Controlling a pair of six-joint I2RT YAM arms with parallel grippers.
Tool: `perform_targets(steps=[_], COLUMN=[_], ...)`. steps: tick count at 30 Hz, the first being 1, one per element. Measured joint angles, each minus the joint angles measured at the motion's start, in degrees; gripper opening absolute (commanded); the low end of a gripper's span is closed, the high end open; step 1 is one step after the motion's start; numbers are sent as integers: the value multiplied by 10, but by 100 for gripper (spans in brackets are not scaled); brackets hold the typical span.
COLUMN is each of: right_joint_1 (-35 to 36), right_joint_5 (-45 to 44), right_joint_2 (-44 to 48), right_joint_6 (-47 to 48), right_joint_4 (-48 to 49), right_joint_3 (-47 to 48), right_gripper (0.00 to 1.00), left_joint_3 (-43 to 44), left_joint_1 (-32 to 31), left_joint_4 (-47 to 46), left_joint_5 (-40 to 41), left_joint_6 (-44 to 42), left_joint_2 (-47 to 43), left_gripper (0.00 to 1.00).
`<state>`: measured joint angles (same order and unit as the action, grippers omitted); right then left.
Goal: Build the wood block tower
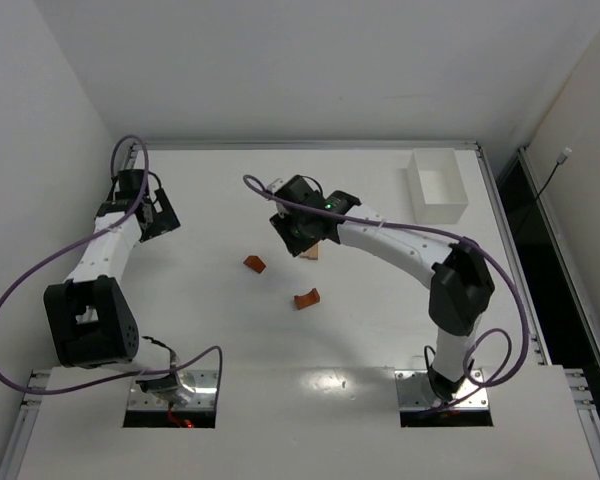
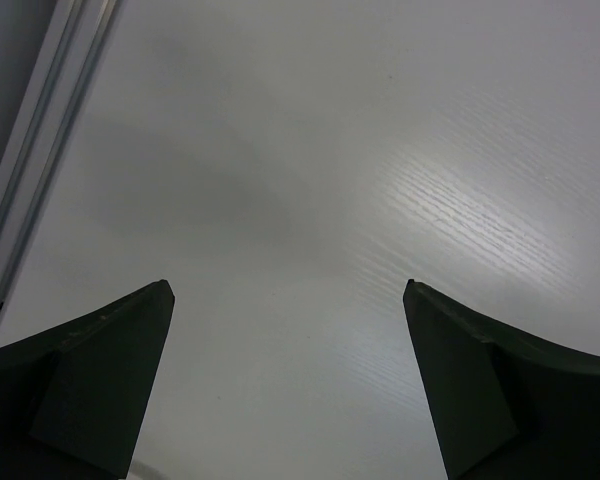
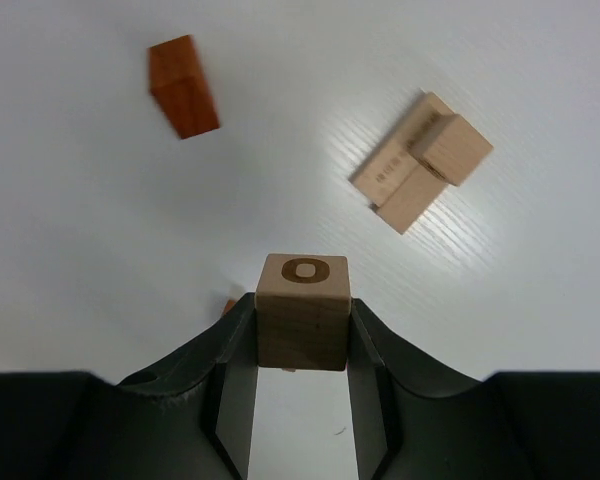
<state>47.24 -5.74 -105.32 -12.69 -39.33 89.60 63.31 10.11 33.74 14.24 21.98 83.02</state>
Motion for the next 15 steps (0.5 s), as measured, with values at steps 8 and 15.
perform_targets(steps=[8,15], right_joint_1=[-52,-101], right_joint_5=[-59,-24], right_joint_2=[-94,-141], right_joint_6=[-124,-176], right_joint_4=[-17,-20], right_joint_3=[41,64], right_gripper=[0,0], left_joint_3=[-2,-2], left_joint_1=[6,24], left_joint_4=[-3,-3], left_joint_5=[21,19], left_joint_6=[2,7], left_joint_2=[0,0], left_gripper=[100,100])
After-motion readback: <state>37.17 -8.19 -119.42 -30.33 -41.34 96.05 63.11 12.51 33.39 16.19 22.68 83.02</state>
